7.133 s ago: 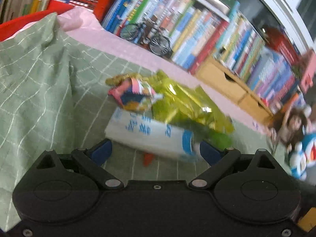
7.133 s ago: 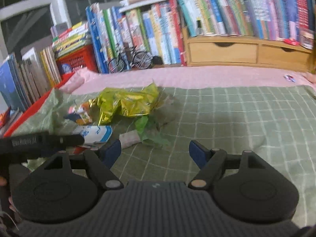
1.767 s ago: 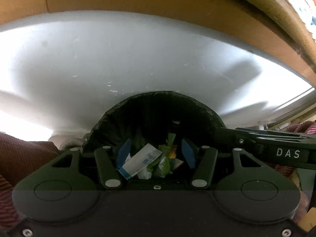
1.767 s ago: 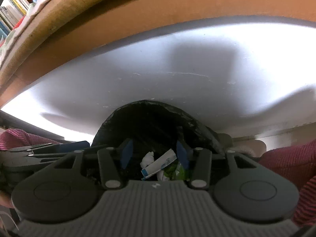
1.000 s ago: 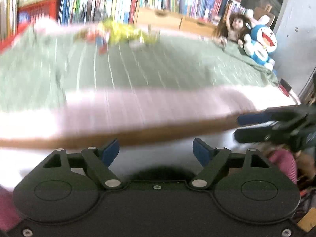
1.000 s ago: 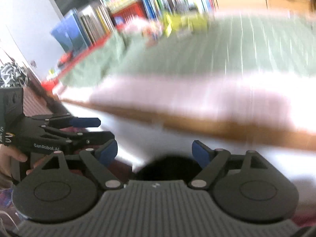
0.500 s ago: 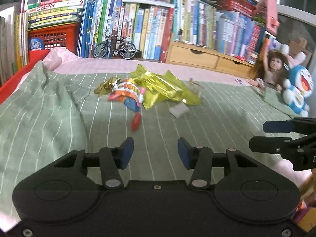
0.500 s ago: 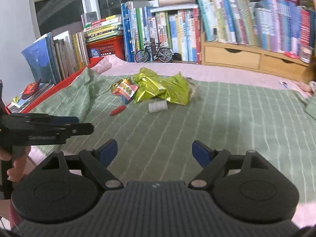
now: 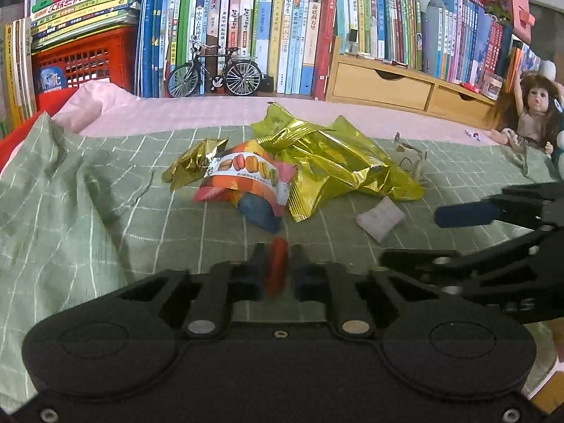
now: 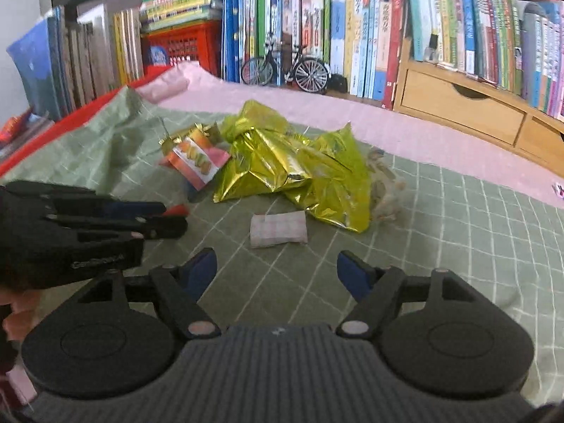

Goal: Collect trash
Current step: 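Grasp the small red item with the left tool while the right tool grasps the white packet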

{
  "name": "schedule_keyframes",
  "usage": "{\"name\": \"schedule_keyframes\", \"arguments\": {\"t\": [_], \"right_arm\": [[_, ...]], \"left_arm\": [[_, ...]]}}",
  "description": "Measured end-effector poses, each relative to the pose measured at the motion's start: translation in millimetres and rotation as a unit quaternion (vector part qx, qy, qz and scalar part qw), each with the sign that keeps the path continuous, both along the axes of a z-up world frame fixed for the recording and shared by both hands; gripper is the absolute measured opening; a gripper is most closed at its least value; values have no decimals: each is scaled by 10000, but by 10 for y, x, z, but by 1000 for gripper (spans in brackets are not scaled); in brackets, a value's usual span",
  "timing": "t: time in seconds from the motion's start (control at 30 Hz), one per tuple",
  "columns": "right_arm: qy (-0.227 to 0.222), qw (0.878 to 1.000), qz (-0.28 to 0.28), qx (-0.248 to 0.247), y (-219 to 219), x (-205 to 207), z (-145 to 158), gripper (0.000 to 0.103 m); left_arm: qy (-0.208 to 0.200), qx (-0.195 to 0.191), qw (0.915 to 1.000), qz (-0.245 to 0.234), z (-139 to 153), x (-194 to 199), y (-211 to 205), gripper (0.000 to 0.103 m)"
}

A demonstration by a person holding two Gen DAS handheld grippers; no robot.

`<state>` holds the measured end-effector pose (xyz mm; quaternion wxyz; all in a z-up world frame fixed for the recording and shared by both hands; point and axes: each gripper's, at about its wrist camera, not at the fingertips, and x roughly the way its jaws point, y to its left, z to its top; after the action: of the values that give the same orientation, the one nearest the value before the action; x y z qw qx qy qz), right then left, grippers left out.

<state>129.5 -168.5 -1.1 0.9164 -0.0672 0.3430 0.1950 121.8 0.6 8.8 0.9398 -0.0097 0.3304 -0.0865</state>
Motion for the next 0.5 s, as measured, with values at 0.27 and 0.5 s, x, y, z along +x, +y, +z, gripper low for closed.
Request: {"name": "schedule_keyframes", "arguments": {"t": [0.27, 0.5], "right_arm": [[122, 9999, -56, 68, 126, 226, -76, 56], [-2, 9999, -84, 106, 61, 31, 2, 45]], "left_arm": [[-79, 36, 10000, 27, 42, -67, 64, 9], [-354, 34, 9993, -68, 140, -320, 66, 9]]}}
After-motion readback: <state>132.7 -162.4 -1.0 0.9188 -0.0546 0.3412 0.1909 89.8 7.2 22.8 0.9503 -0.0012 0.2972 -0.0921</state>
